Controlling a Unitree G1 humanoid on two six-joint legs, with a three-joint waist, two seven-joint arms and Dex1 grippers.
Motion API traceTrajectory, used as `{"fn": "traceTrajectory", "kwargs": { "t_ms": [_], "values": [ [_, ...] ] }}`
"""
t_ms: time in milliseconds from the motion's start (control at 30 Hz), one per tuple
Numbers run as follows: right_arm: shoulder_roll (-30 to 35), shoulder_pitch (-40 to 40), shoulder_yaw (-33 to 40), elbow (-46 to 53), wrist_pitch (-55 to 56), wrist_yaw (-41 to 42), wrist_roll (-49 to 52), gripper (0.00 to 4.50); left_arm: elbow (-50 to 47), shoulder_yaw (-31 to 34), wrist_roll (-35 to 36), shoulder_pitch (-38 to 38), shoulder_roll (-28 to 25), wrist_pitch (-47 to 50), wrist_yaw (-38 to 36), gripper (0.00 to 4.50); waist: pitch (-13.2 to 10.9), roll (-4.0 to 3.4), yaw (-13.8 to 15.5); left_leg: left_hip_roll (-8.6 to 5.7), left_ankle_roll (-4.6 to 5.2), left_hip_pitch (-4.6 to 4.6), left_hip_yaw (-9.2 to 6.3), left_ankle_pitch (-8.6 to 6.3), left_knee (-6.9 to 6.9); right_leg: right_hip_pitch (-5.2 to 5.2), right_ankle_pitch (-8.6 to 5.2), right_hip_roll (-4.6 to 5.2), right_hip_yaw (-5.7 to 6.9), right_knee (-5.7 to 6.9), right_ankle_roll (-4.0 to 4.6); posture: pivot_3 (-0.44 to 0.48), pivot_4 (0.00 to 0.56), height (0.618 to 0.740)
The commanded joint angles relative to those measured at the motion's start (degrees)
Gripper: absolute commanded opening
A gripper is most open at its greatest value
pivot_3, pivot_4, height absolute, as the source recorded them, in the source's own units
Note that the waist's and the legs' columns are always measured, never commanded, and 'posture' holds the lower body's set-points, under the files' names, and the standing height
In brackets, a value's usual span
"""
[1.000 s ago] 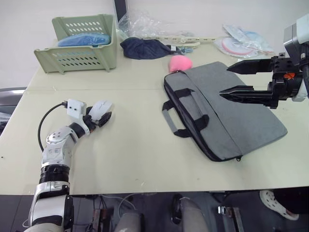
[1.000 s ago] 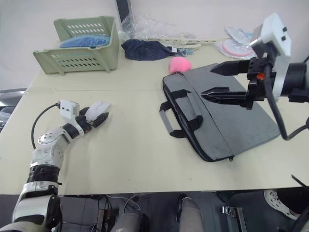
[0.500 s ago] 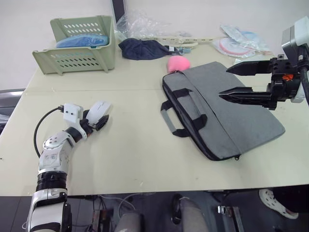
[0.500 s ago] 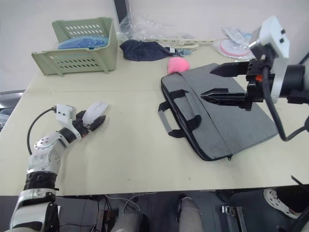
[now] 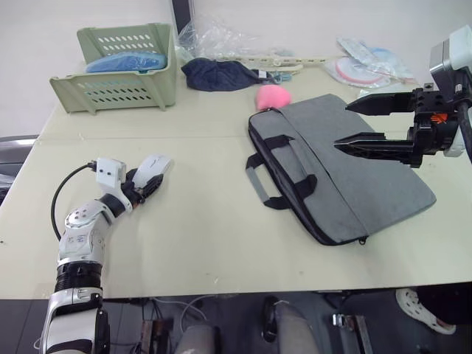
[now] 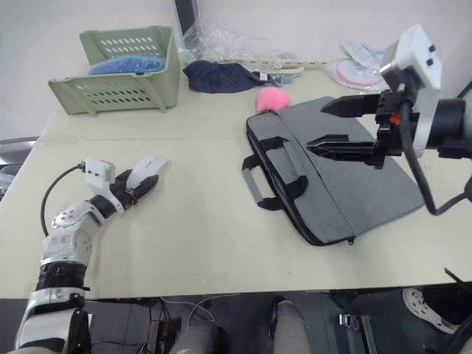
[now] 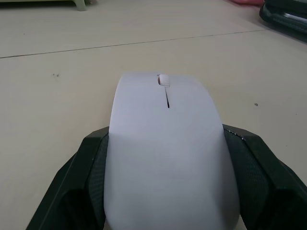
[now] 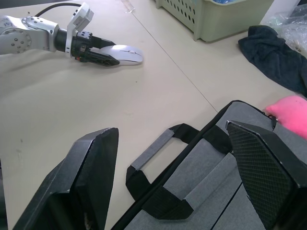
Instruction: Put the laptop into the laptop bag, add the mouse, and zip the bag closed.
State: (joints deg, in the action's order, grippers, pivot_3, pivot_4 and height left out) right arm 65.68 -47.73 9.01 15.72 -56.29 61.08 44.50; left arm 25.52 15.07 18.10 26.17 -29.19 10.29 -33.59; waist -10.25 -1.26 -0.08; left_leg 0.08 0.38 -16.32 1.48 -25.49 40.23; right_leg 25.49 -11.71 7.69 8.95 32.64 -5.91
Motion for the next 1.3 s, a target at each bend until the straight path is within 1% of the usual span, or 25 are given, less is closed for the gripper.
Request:
{"fn": "traceTrajectory", "kwargs": {
  "t_ms": [33,167,233,400,433,567,633,733,867,933,1033,1133,1200,1300],
  "values": [
    [0.04,-0.24,2.25,1.43,0.39,-0.7,0.91,3.97,0.55,0.59,0.38,-0.08,0.07,-0.04,-0.18,2.78,0.0,0.0,0.0,0.0,0.0,0.0,0.0,0.0,0.0,0.0,0.0,0.0,0.0,0.0,0.0,0.0,0.15,0.74],
    [-0.44,0.04,2.21,1.62,0.4,-1.15,1.01,3.97,-0.33,0.55,0.39,-0.31,0.26,0.45,0.32,2.78,0.0,0.0,0.0,0.0,0.0,0.0,0.0,0.0,0.0,0.0,0.0,0.0,0.0,0.0,0.0,0.0,0.15,0.74],
    [-0.62,0.22,2.15,1.96,0.19,-1.8,0.85,3.97,-2.74,0.26,-0.11,-0.79,-0.03,2.14,1.68,2.78,0.0,0.0,0.0,0.0,0.0,0.0,0.0,0.0,0.0,0.0,0.0,0.0,0.0,0.0,0.0,0.0,0.15,0.74],
    [-4.37,-0.19,2.8,4.18,-3.16,-8.42,2.63,3.97,-15.73,1.37,3.12,-4.14,-1.25,8.04,1.18,2.78,0.0,0.01,-0.05,0.03,0.0,-0.01,-0.01,0.0,-0.01,0.0,0.0,0.0,0.01,0.0,0.0,0.0,0.15,0.74],
    [-5.86,-0.14,2.38,5.01,-3.81,-11.16,2.12,3.97,-18.86,2.03,4.26,-4.83,-1.84,9.64,0.98,2.78,0.0,0.01,-0.05,0.04,0.0,-0.01,-0.01,0.0,0.0,0.01,0.0,0.0,0.01,0.0,0.0,0.0,0.15,0.74],
    [-10.45,0.19,1.94,7.31,-6.24,-18.78,1.58,3.97,-25.36,3.11,6.27,-6.48,-3.67,13.29,0.61,2.78,0.01,0.05,0.0,0.04,-0.01,-0.02,-0.04,-0.01,0.01,0.01,0.0,0.02,0.0,0.0,0.01,0.0,0.15,0.74],
    [-11.5,1.26,0.59,8.96,-6.0,-21.23,-0.28,3.97,-27.47,3.4,7.17,-7.07,-4.35,14.7,0.47,2.78,0.01,0.04,0.09,0.03,-0.01,-0.02,-0.04,-0.01,0.01,0.01,0.0,0.03,-0.01,0.0,0.01,0.0,0.15,0.74],
    [-14.14,4.08,-2.74,11.97,-6.54,-27.52,-4.4,3.97,-31.87,3.65,8.99,-7.92,-5.98,16.91,-0.88,2.78,0.06,0.14,0.08,0.02,-0.01,-0.05,-0.06,-0.01,0.01,0.01,0.0,0.02,0.02,-0.01,0.01,0.0,0.15,0.74],
    [-20.29,9.91,-8.76,15.72,-4.09,-35.83,-11.3,3.97,-37.56,2.75,12.0,-6.71,-8.85,21.92,-2.92,2.78,0.07,0.16,-0.01,0.02,-0.02,-0.07,-0.07,-0.01,-0.01,0.01,0.0,0.01,0.04,-0.03,0.02,0.0,0.15,0.74],
    [-23.86,10.24,-9.75,15.76,-3.97,-39.17,-13.46,3.97,-38.81,2.49,13.12,-5.91,-9.24,23.1,-3.52,2.78,0.06,0.13,-0.12,0.01,-0.02,-0.06,-0.05,-0.01,-0.01,0.01,0.0,0.0,0.01,-0.02,0.02,0.0,0.15,0.74],
    [-27.84,10.99,-15.11,16.35,-2.5,-44.63,-19.97,3.97,-40.61,1.71,14.35,-5.31,-9.68,25.81,-3.92,2.78,0.06,0.13,-0.27,0.01,-0.02,0.0,-0.04,-0.01,-0.03,0.02,-0.01,-0.03,0.0,0.0,0.03,0.0,0.15,0.74],
    [-32.89,10.87,-15.95,17.14,-3.55,-48.09,-21.65,3.97,-41.52,2.04,15.88,-5.11,-9.17,27.69,-3.54,2.78,0.06,0.13,-0.46,0.02,-0.02,0.01,-0.04,-0.01,-0.06,0.02,-0.01,-0.06,0.01,-0.01,0.03,0.0,0.15,0.74],
    [-34.55,11.02,-17.71,17.42,-3.42,-49.64,-24.12,3.97,-41.81,2.13,16.17,-5.0,-8.91,28.16,-3.16,2.78,0.06,0.13,-0.64,0.02,-0.02,0.01,-0.04,-0.01,-0.08,0.02,-0.02,-0.07,0.01,-0.02,0.04,0.0,0.15,0.74],
    [-36.58,12.05,-21.29,16.79,-2.05,-54.51,-30.65,3.97,-42.35,1.76,16.75,-5.17,-8.95,28.95,-3.1,2.78,0.07,0.15,-0.67,0.01,-0.02,0.0,-0.05,-0.01,-0.08,0.02,-0.02,-0.07,0.01,-0.03,0.04,0.0,0.15,0.74]
  ]
}}
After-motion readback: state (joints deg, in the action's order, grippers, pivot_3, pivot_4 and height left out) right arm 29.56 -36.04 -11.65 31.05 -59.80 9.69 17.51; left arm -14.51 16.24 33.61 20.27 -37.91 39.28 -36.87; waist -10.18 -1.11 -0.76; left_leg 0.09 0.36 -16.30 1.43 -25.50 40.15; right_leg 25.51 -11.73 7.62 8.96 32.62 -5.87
